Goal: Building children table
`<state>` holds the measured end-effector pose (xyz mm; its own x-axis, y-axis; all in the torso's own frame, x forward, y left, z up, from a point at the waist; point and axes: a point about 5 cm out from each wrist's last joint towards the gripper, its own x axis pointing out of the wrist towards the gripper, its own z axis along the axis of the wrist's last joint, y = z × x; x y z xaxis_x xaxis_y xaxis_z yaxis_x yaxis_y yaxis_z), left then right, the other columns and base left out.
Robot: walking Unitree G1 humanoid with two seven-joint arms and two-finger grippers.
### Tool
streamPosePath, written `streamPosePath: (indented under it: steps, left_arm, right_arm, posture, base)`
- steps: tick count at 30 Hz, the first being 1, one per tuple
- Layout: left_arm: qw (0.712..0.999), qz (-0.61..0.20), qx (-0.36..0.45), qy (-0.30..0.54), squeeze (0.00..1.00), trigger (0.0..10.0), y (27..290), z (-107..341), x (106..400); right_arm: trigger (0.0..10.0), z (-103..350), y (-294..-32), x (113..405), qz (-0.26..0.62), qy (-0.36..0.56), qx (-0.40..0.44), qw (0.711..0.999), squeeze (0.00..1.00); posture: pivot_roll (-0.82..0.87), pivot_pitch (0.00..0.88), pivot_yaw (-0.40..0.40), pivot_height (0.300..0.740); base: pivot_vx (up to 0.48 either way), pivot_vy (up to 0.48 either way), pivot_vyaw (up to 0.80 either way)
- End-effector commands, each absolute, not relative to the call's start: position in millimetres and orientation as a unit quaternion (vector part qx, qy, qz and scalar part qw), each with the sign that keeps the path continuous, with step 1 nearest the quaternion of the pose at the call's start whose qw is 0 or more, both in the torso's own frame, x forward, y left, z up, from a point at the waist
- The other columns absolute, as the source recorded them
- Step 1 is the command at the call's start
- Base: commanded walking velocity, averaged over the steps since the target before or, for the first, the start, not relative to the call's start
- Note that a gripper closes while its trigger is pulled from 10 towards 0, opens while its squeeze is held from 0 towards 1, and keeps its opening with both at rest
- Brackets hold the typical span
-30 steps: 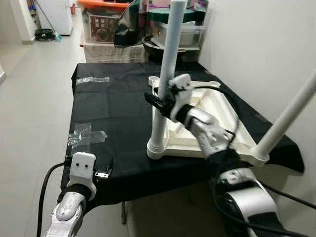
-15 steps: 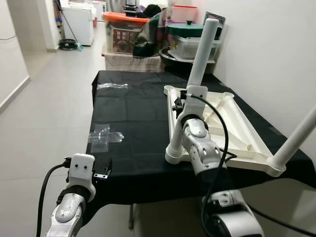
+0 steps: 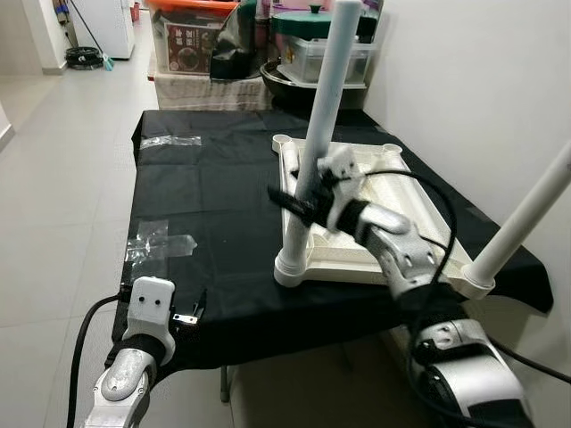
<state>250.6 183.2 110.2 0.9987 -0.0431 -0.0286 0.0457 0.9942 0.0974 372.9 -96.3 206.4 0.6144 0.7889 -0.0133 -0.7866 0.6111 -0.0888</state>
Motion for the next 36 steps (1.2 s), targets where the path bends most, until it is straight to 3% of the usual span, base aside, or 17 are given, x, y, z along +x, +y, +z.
streamPosePath:
  steps: [1, 2, 5, 7, 8, 9, 10, 13, 18, 20, 21, 22, 24, 25, 26, 35, 36]
  left_arm:
    - [0.998, -0.028, 0.050, 0.019, 0.00, 10.0, 182, 109, 252]
    - [0.998, -0.027, 0.051, 0.019, 0.00, 10.0, 182, 109, 252]
    - [0.998, -0.027, 0.052, 0.019, 0.00, 10.0, 183, 109, 251]
    - [0.998, -0.026, 0.053, 0.020, 0.00, 10.0, 183, 108, 250]
    - [0.998, -0.025, 0.053, 0.021, 0.00, 10.0, 183, 108, 249]
    - [0.998, -0.025, 0.053, 0.021, 0.00, 10.0, 183, 108, 249]
    - [0.998, -0.025, 0.054, 0.021, 0.00, 10.0, 183, 107, 248]
    - [0.998, -0.026, 0.054, 0.022, 0.00, 10.0, 180, 107, 248]
    - [0.998, -0.026, 0.054, 0.021, 0.00, 10.0, 180, 108, 249]
    - [0.998, -0.026, 0.055, 0.021, 0.00, 10.0, 180, 108, 248]
    - [0.998, -0.026, 0.055, 0.022, 0.00, 10.0, 180, 107, 248]
    - [0.998, -0.026, 0.056, 0.022, 0.00, 10.0, 180, 107, 248]
    - [0.998, -0.025, 0.056, 0.022, 0.00, 10.0, 182, 108, 248]
    - [0.998, -0.024, 0.056, 0.021, 0.00, 10.0, 183, 108, 248]
    - [0.998, -0.024, 0.056, 0.020, 0.00, 10.0, 183, 108, 248]
    - [0.998, -0.022, 0.054, 0.017, 0.00, 10.0, 183, 109, 250]
    - [0.998, -0.022, 0.057, 0.016, 0.00, 10.0, 183, 110, 251]
  right_arm:
    - [4.3, 191, -83, 367, 0.477, 0.019, -0.048, 0.877, 0.00]
    - [0.0, 184, -81, 368, 0.467, 0.036, -0.050, 0.882, 0.00]
    - [0.0, 175, -81, 373, 0.431, 0.064, -0.050, 0.899, 0.00]
    - [0.0, 169, -88, 383, 0.344, 0.088, -0.047, 0.934, 0.00]
    - [0.0, 164, -101, 393, 0.225, 0.106, -0.042, 0.968, 0.00]
    - [0.0, 164, -101, 393, 0.225, 0.106, -0.042, 0.968, 0.00]
    - [0.0, 161, -115, 398, 0.108, 0.120, -0.027, 0.986, 0.00]
    - [0.0, 152, -144, 395, -0.104, 0.129, 0.027, 0.986, 0.00]
    - [0.0, 148, -126, 384, -0.112, 0.119, 0.034, 0.986, 0.00]
    - [0.6, 149, -101, 377, -0.055, 0.112, 0.027, 0.992, 0.00]
    - [10.0, 154, -82, 371, -0.003, 0.094, 0.038, 0.995, 0.00]
    - [10.0, 165, -70, 369, 0.052, 0.062, 0.039, 0.996, 1.00]
    - [10.0, 176, -67, 372, 0.088, 0.045, 0.046, 0.994, 1.00]
    - [10.0, 190, -64, 379, 0.135, 0.019, 0.040, 0.990, 0.58]
    - [10.0, 201, -63, 383, 0.179, 0.003, 0.037, 0.983, 0.00]
    - [10.0, 209, -51, 374, 0.433, -0.029, 0.008, 0.901, 0.00]
    - [8.2, 198, -49, 369, 0.466, -0.005, 0.010, 0.885, 0.00]
  posture:
    - [0.05, 0.000, -0.118, 0.740]
    - [0.06, 0.000, -0.120, 0.740]
    - [0.06, 0.000, -0.120, 0.740]
    - [0.06, 0.000, -0.120, 0.740]
    - [0.06, 0.000, -0.118, 0.740]
    - [0.06, 0.000, -0.118, 0.740]
    - [0.06, 0.000, -0.116, 0.740]
    - [0.06, 0.000, -0.118, 0.740]
    - [0.06, 0.000, -0.113, 0.740]
    - [0.06, 0.000, -0.112, 0.740]
    - [0.06, 0.000, -0.111, 0.740]
    - [0.06, 0.000, -0.114, 0.740]
    - [0.06, 0.000, -0.114, 0.740]
    - [0.06, 0.000, -0.117, 0.740]
    - [0.06, 0.000, -0.122, 0.740]
    - [0.08, 0.000, -0.130, 0.740]
    - [0.09, 0.000, -0.133, 0.740]
  base:
    - [0.000, 0.000, 0.00]
    - [0.000, 0.000, 0.00]
    - [0.000, 0.000, 0.00]
    - [0.000, 0.000, 0.00]
    - [0.000, 0.000, 0.00]
    - [0.000, 0.000, 0.00]
    - [0.000, 0.000, 0.00]
    - [0.000, 0.000, 0.00]
    - [0.000, 0.000, 0.00]
    - [0.000, 0.000, 0.00]
    - [0.000, 0.000, 0.00]
    - [0.000, 0.000, 0.00]
    - [0.000, 0.000, 0.00]
    - [0.000, 0.000, 0.00]
    - [0.000, 0.000, 0.00]
    - [0.000, 0.000, 0.00]
    - [0.000, 0.000, 0.00]
